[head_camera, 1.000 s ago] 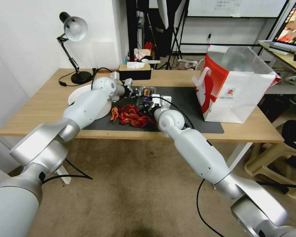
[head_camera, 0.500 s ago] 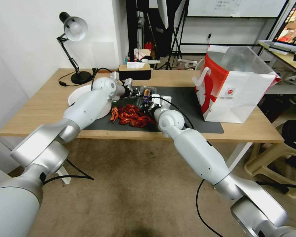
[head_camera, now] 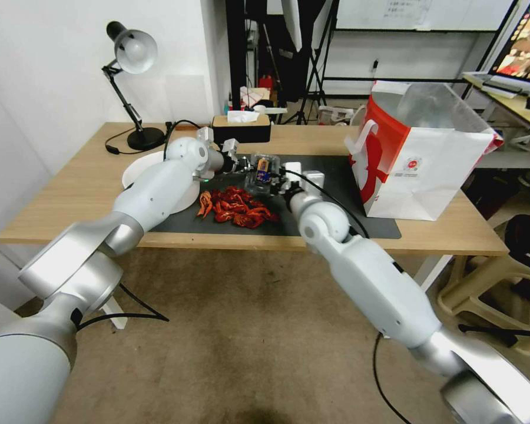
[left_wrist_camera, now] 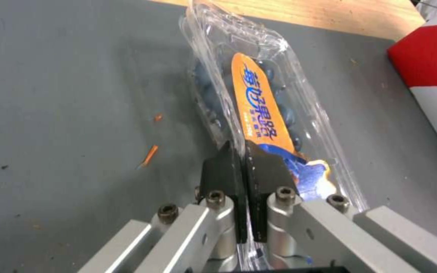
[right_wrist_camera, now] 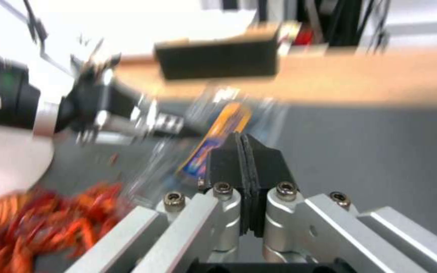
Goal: Close the takeout container lid, then place the container into the takeout bag.
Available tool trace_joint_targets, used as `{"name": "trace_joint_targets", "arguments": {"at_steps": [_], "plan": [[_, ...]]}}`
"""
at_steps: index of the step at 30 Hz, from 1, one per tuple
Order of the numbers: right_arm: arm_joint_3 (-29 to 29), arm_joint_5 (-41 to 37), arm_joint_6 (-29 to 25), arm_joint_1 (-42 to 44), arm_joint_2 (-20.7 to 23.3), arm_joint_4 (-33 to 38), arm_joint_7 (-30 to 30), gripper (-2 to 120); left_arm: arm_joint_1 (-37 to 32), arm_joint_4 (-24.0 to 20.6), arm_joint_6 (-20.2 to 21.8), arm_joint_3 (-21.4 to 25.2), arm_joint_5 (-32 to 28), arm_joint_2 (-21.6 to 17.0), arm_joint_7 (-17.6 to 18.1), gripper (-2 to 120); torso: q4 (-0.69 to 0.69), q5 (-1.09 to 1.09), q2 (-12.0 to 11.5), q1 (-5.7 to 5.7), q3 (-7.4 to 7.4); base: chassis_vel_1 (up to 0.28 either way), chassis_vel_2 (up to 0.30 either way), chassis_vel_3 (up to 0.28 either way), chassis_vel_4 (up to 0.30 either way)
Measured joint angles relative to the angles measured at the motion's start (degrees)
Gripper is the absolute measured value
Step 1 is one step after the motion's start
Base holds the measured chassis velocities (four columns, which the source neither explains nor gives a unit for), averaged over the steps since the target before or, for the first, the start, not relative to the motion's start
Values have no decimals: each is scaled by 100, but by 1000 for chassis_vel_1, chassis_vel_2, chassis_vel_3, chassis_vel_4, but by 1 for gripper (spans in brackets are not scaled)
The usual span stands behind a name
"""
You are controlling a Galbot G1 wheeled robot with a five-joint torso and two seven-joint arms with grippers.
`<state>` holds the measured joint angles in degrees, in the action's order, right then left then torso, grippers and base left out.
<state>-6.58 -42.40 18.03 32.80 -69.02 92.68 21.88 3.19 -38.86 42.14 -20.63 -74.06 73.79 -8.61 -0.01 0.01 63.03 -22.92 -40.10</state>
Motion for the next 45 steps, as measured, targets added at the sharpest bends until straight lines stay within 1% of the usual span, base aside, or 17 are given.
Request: {"name": "trace_joint_targets", "arguments": {"at_steps": [3, 5, 6, 7, 9, 10, 15, 17, 19, 22, 23, 27, 30, 33, 35, 40, 45], "plan": [[176, 363, -477, 341, 199, 291, -90, 0, -10, -38, 0, 1, -7, -24, -8, 0, 1, -1, 0, 0, 0, 0, 0, 0, 0], [441, 855, -1294, 889, 395, 602, -199, 0, -23, -67, 0, 6, -11, -42, -35, 0, 3, -2, 0, 0, 0, 0, 0, 0, 0], [441, 855, -1294, 889, 395, 602, -199, 0, -23, -67, 0, 6, -11, -42, -35, 0, 3, -2, 0, 0, 0, 0, 0, 0, 0], [566, 1003, -1639, 1148, 446, 709, -223, 0, -26, -73, 0, 8, -12, -48, -38, 0, 1, -1, 0, 0, 1, 0, 0, 0, 0], [880, 1276, -2156, 1865, 580, 1004, -349, 8, -42, -82, -1, 10, -12, -60, -46, 0, -1, 3, 0, 0, 0, 0, 0, 0, 0], [880, 1276, -2156, 1865, 580, 1004, -349, 8, -42, -82, -1, 10, -12, -60, -46, 0, -1, 3, 0, 0, 0, 0, 0, 0, 0], [1532, 1540, -2451, 3038, 771, 1806, -366, 30, -66, -109, -1, 35, -11, -61, -44, 0, 1, -4, 0, 1, 1, 0, 0, 0, 0], [1712, 1744, -2576, 3572, 792, 2017, -333, 38, -71, -111, -1, 65, -9, -62, -42, 0, 0, 1, 0, 1, 1, 0, 0, 0, 0], [1733, 1767, -2596, 3655, 794, 2044, -324, 41, -71, -111, -1, 70, -8, -62, -42, 0, 0, 1, 0, 2, 1, 0, 0, 0, 0], [1886, 1955, -2817, 4259, 784, 2182, -303, 57, -71, -121, -1, 132, -5, -64, -43, 0, 1, 0, 0, 2, 1, 0, 0, 0, 0], [1886, 1955, -2817, 4259, 784, 2182, -303, 57, -71, -121, -1, 132, -5, -64, -43, 0, 1, 0, 0, 2, 1, 0, 0, 0, 0], [1981, 2102, -2952, 4727, 710, 2252, -314, 72, -71, -135, -1, 213, -3, -51, -42, 0, 1, -1, 0, 1, 0, 0, 0, 0, 0], [2009, 2346, -3057, 5028, 568, 2245, -313, 88, -78, -165, -1, 214, -1, -64, -47, 0, 1, -1, 0, 2, 0, 0, 0, 0, 0], [2010, 2391, -3088, 5088, 537, 2232, -314, 90, -81, -167, -1, 215, 0, -67, -48, 0, 1, -2, 0, 1, 0, 0, 0, 0, 0], [2007, 2583, -3255, 5372, 375, 2126, -389, 106, -84, -229, -1, 290, -20, -76, -28, 0, 0, -1, 0, 1, 0, 0, 0, 0, 0], [1982, 2695, -3362, 5499, 257, 2033, -447, 113, 69, -278, 0, 360, -141, -75, 32, 0, 1, -2, 0, 1, 0, 0, 0, 0, 0], [1968, 2715, -3362, 5486, 244, 2029, -446, 114, 193, -366, 0, 343, -219, -80, 67, 0, 1, -2, 0, 1, 0, 0, 0, 0, 0]]}}
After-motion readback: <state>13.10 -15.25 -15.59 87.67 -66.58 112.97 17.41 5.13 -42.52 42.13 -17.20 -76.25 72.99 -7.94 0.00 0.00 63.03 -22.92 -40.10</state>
